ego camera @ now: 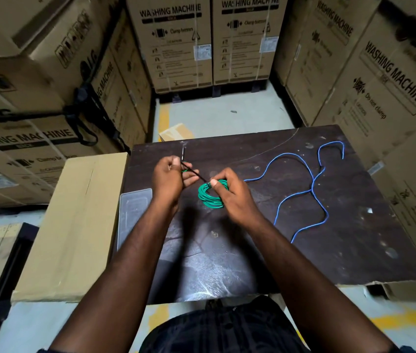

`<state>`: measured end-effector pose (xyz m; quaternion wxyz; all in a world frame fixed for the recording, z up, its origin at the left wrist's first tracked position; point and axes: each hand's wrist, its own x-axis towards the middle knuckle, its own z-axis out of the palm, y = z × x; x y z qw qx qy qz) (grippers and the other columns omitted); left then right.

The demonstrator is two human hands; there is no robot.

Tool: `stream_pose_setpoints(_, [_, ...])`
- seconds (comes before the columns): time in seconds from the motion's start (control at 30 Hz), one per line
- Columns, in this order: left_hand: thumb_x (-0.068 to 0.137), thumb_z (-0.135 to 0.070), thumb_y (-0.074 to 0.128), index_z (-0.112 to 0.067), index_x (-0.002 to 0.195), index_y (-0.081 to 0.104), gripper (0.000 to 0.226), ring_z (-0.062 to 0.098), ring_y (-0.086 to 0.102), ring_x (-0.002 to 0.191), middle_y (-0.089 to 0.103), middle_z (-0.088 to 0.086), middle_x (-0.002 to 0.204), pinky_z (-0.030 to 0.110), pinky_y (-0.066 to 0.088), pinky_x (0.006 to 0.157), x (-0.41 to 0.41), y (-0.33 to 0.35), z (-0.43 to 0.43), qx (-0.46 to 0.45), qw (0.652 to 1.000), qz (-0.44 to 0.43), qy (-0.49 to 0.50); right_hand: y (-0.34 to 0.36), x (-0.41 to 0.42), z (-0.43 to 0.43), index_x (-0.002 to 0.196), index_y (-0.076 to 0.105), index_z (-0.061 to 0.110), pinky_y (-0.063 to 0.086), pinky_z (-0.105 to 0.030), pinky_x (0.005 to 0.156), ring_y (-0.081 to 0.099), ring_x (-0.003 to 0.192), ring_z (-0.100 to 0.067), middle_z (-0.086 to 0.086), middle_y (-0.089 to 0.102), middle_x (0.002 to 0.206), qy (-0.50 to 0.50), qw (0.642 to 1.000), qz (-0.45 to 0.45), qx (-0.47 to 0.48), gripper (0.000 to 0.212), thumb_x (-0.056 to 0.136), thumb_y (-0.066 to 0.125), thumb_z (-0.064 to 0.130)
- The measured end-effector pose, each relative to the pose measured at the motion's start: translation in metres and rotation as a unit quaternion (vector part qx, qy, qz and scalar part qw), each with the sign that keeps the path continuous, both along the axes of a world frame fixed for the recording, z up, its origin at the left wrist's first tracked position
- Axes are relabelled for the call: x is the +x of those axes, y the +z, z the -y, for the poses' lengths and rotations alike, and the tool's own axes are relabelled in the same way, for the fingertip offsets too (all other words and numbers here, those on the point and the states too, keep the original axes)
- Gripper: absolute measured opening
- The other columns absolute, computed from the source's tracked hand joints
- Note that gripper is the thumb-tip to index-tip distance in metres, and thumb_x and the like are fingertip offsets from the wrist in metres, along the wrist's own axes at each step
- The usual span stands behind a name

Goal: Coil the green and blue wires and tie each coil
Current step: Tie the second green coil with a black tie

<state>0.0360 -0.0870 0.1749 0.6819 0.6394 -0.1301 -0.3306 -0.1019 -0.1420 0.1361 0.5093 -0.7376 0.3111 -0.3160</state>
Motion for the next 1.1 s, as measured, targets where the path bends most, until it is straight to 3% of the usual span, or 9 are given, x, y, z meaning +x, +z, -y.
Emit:
stream_pose_setpoints(0.13, [0.102, -0.009, 0.038, -0.015, 0.085, 0.046, 0.02, 0.015, 0.065, 0.064, 0.06, 0.01, 0.073, 0.025, 0.057, 0.058, -0.027, 0.011, -0.007, -0.044, 0.987, 0.142, -0.065, -0.005, -0.002, 0.009, 0.082, 0.054, 0.024, 0.044, -0.034, 0.07, 0.051, 0.069, -0.005, 0.01, 0.057, 0.073, -0.053, 0.998, 0.009, 0.034, 0.007, 0.086, 0.056, 0.028])
stream_pose_setpoints(0.23, [0.103, -0.01, 0.036, -0.012, 0.089, 0.047, 0.017, 0.013, 0.064, 0.063, 0.059, 0.007, 0.073, 0.024, 0.056, 0.057, -0.027, 0.01, -0.005, -0.05, 0.988, 0.137, -0.044, -0.002, -0.004, 0.01, 0.084, 0.055, 0.019, 0.043, -0.032, 0.07, 0.051, 0.069, -0.004, 0.009, 0.056, 0.073, -0.05, 0.998, 0.011, 0.032, 0.009, 0.086, 0.056, 0.028])
stream_pose_setpoints(0.33, [0.103, -0.01, 0.033, -0.011, 0.084, 0.049, 0.025, 0.011, 0.064, 0.059, 0.057, 0.007, 0.074, 0.021, 0.055, 0.054, -0.01, 0.003, 0.005, -0.031, 0.999, -0.034, 0.027, 0.005, -0.005, 0.005, 0.081, 0.052, 0.026, 0.041, -0.024, 0.068, 0.048, 0.068, 0.0, 0.012, 0.054, 0.072, -0.013, 0.999, 0.014, 0.029, 0.007, 0.087, 0.056, 0.026])
stream_pose_setpoints(0.43, [0.1, 0.003, 0.029, -0.005, 0.076, 0.049, 0.032, 0.007, 0.06, 0.043, 0.053, 0.007, 0.068, 0.013, 0.048, 0.043, -0.003, -0.005, 0.01, -0.046, 0.961, -0.264, 0.061, 0.016, -0.003, -0.006, 0.08, 0.049, 0.028, 0.041, -0.028, 0.069, 0.047, 0.069, -0.001, 0.013, 0.052, 0.071, 0.02, 1.0, 0.016, 0.014, 0.01, 0.088, 0.055, 0.026])
stream_pose_setpoints(0.53, [0.098, 0.008, 0.025, -0.006, 0.073, 0.046, 0.035, 0.002, 0.05, 0.032, 0.053, 0.001, 0.049, 0.007, 0.038, 0.036, -0.005, -0.005, 0.012, -0.045, 0.943, -0.327, 0.043, 0.025, -0.004, -0.012, 0.084, 0.049, 0.024, 0.04, -0.027, 0.068, 0.047, 0.067, -0.002, 0.012, 0.052, 0.071, 0.031, 0.999, 0.006, -0.03, 0.008, 0.092, 0.053, 0.023])
stream_pose_setpoints(0.67, [0.096, 0.009, 0.024, -0.013, 0.074, 0.042, 0.035, 0.002, 0.04, 0.035, 0.041, -0.004, 0.059, 0.012, 0.036, 0.036, -0.004, 0.019, 0.016, -0.094, 0.954, -0.284, 0.006, 0.021, -0.011, -0.005, 0.088, 0.05, 0.019, 0.038, -0.027, 0.066, 0.048, 0.068, -0.006, 0.009, 0.053, 0.073, 0.002, 0.997, -0.004, -0.075, 0.006, 0.093, 0.052, 0.021])
stream_pose_setpoints(0.83, [0.103, -0.008, 0.032, -0.016, 0.078, 0.043, 0.028, 0.004, 0.038, 0.045, 0.041, -0.003, 0.062, 0.016, 0.041, 0.047, -0.022, 0.038, 0.014, -0.109, 0.989, -0.059, -0.075, 0.02, -0.007, 0.011, 0.09, 0.052, 0.012, 0.032, -0.025, 0.063, 0.047, 0.067, -0.006, 0.005, 0.055, 0.075, -0.02, 0.993, -0.025, -0.11, 0.005, 0.094, 0.054, 0.014])
stream_pose_setpoints(1.0, [0.104, -0.012, 0.034, -0.015, 0.078, 0.044, 0.028, 0.002, 0.04, 0.046, 0.041, -0.001, 0.067, 0.016, 0.045, 0.05, -0.014, 0.027, 0.013, -0.115, 0.989, -0.09, -0.037, 0.016, -0.004, 0.023, 0.092, 0.058, 0.02, 0.047, -0.032, 0.067, 0.06, 0.073, -0.011, 0.006, 0.065, 0.08, 0.032, 0.994, -0.06, -0.087, 0.006, 0.087, 0.062, 0.02])
stream_pose_setpoints(1.1, [0.103, -0.013, 0.036, -0.014, 0.079, 0.047, 0.027, 0.004, 0.045, 0.049, 0.044, 0.0, 0.069, 0.018, 0.051, 0.054, -0.017, 0.022, 0.01, -0.093, 0.991, -0.083, -0.04, 0.009, -0.005, 0.022, 0.1, 0.06, 0.019, 0.042, -0.023, 0.065, 0.051, 0.067, -0.001, 0.008, 0.062, 0.081, 0.068, 0.995, -0.062, -0.034, 0.017, 0.084, 0.067, 0.018])
